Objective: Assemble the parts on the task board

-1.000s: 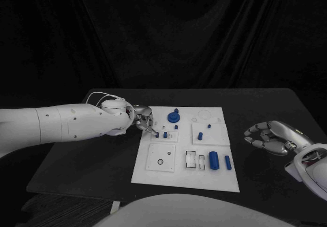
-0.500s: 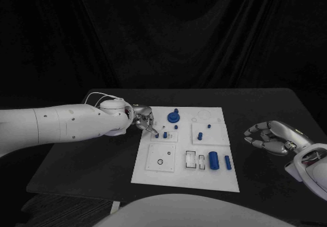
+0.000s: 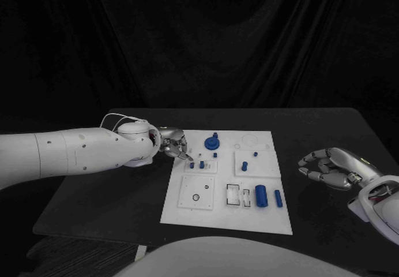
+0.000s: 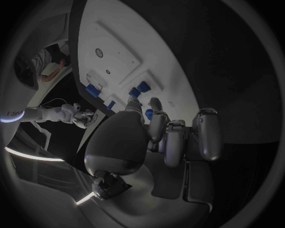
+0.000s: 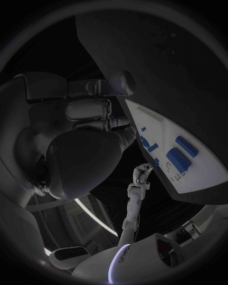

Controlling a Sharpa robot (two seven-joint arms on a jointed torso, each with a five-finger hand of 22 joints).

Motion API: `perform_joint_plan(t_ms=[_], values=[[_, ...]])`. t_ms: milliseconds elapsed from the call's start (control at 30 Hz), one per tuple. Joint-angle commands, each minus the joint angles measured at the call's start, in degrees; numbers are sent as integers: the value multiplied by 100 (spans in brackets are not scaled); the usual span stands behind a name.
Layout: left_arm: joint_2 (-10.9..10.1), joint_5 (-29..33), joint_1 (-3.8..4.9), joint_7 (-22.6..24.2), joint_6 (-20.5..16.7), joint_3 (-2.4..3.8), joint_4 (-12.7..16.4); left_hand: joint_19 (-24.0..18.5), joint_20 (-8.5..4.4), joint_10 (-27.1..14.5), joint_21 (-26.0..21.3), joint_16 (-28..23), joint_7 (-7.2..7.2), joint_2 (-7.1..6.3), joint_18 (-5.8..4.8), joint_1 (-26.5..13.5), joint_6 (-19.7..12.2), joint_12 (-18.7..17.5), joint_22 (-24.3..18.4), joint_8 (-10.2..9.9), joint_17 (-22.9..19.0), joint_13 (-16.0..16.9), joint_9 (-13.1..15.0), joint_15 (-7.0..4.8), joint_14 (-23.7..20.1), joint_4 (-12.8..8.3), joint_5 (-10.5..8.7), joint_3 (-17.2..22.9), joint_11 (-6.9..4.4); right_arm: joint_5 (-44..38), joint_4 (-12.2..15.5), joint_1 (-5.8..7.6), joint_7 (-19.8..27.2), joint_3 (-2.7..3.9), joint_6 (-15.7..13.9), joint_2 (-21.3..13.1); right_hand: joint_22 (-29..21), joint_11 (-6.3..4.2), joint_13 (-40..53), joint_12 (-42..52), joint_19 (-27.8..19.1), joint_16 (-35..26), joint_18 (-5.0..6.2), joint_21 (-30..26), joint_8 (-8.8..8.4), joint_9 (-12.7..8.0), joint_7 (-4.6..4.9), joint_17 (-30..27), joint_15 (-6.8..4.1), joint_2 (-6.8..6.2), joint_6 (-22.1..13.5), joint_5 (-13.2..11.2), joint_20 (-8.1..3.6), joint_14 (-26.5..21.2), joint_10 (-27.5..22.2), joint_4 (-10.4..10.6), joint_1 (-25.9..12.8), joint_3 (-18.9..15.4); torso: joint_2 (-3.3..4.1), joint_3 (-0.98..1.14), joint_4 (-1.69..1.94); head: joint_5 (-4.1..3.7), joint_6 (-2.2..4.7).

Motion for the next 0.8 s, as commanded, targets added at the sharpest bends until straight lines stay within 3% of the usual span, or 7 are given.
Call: perform_joint_plan(t_ms=[33,67,100,167,300,367,800], values=[[-38,392,20,-3,-165,4,122,-84,-5,-99,-74,15,19,190,80,30,3,-88,1051,-97,1509,218,-86,46,606,-20,3,-15,-5,-13,2,-11,-106,3,35,2,584,-30,-364,-19,-33,-31,23,-26,1,-8,19,510,-34,1,-5,34,-2,337,140,-5,56,45,-2,6,-9,11,1],[-52,422,22,-95,-151,4,168,-87,7,-109,-85,15,38,388,82,-68,20,-99,1048,-205,1509,207,-207,60,606,-18,24,-21,13,-13,3,-11,-107,3,35,2,584,-30,-364,-19,-33,-31,23,-26,1,-8,19,510,-34,1,-5,34,-2,337,140,-5,56,45,1,5,-6,7,1],[-60,437,24,-166,-128,4,198,-84,13,-106,-84,15,40,417,81,-83,41,-97,1049,-234,1509,207,-247,65,606,-14,28,-31,16,-13,3,-11,-107,3,35,2,584,-30,-364,-19,-33,-31,23,-26,1,-8,19,510,-34,1,-5,34,-2,337,140,-5,56,45,1,6,-7,5,1],[-80,484,27,-439,35,4,292,-39,38,-63,-64,15,52,545,77,-244,212,-70,1059,-589,1509,213,-648,73,606,-10,391,-164,26,-13,4,-11,-107,3,36,3,584,-30,-364,-19,-33,-31,23,-26,1,-8,19,510,-34,1,-5,34,-2,337,140,-5,56,45,6,0,-4,-6,1],[-84,743,30,-911,351,4,418,10,44,-2,-38,15,90,592,70,-392,304,-27,1070,-985,1509,233,-1077,85,606,-23,563,-320,47,-13,8,-11,-106,3,32,0,584,-30,-364,-19,-33,-31,23,-26,1,-8,19,510,-34,1,-5,34,-2,337,140,-5,56,45,3,0,-9,-11,1],[-78,887,30,-1144,470,4,472,94,47,136,33,15,121,588,53,-463,397,102,1094,-1305,1509,324,-1487,89,606,-33,645,-427,60,-13,10,-11,-104,3,29,-3,584,-30,-364,-19,-33,-31,23,-26,1,-8,19,510,-34,1,-5,34,-2,337,140,-5,56,45,2,-1,-14,-9,1],[33,1077,31,-2031,411,5,554,182,18,384,78,15,105,586,44,-554,595,354,1106,-1529,1509,517,-1857,55,606,-61,806,-515,35,-13,8,-11,-91,3,4,-10,584,-28,-367,-22,-33,-32,23,-26,3,-9,19,510,-33,3,-3,34,-2,337,139,-8,61,53,8,-5,-5,-40,1]])
